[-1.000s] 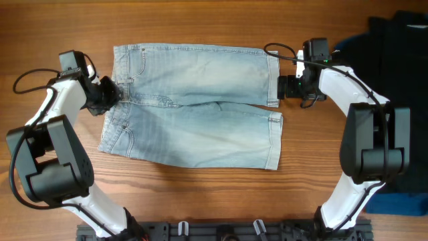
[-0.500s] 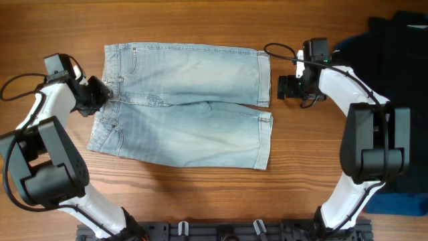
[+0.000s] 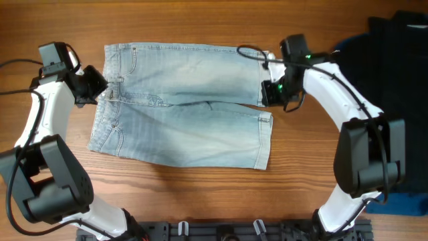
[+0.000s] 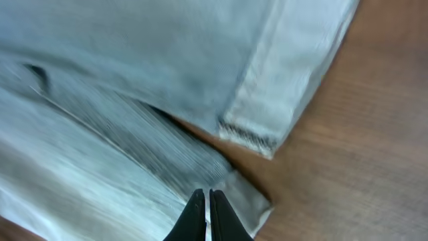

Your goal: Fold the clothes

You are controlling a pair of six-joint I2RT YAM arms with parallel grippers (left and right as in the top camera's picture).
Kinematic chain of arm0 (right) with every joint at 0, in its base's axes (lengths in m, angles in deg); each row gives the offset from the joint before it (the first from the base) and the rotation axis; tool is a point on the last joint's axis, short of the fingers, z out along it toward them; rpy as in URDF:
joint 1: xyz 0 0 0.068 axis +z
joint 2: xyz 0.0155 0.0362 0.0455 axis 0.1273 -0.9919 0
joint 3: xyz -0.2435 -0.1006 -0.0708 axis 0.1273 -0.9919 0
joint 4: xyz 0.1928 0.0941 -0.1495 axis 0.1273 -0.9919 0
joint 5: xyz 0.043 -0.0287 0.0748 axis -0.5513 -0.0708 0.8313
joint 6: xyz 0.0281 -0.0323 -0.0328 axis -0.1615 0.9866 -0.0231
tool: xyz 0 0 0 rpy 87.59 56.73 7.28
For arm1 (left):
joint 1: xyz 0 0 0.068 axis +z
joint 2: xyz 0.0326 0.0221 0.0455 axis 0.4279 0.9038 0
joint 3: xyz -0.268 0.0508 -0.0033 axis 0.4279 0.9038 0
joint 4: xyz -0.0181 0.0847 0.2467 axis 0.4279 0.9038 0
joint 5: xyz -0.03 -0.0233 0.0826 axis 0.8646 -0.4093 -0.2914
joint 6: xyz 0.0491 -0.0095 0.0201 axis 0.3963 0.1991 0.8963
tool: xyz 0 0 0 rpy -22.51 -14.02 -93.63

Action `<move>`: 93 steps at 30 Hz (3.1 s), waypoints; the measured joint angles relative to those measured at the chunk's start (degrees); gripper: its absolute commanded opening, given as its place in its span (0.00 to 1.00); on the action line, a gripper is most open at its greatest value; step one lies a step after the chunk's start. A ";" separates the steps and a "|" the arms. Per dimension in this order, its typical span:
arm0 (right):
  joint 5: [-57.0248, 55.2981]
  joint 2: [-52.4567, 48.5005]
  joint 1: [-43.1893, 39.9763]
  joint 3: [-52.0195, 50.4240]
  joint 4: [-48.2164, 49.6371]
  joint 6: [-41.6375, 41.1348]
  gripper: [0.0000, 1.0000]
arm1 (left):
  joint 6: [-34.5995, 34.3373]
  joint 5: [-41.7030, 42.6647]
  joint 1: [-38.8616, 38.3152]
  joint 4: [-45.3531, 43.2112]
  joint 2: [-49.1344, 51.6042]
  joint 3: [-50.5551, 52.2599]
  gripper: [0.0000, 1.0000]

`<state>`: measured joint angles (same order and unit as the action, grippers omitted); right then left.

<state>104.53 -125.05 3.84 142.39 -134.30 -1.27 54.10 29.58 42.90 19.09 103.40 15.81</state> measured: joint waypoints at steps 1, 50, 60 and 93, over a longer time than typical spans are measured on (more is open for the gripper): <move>0.00 -0.02 -0.09 -0.70 -0.15 0.00 0.04 | 0.00 -0.81 0.00 0.15 0.00 0.00 0.35; -10.56 19.30 6.86 -25.14 -4.04 -31.10 0.58 | -9.90 -7.43 -15.47 29.03 -22.38 -0.15 0.81; -11.21 19.28 6.86 -28.20 2.62 -36.74 0.53 | -10.32 -10.88 -15.47 27.58 -22.38 -0.09 0.88; -12.11 19.50 6.86 -33.44 11.26 -37.29 0.05 | -26.58 -5.14 6.40 15.74 -22.25 25.00 0.86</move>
<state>92.42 -105.55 10.71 108.95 -123.05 -38.56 27.53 24.45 49.30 34.82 81.15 40.81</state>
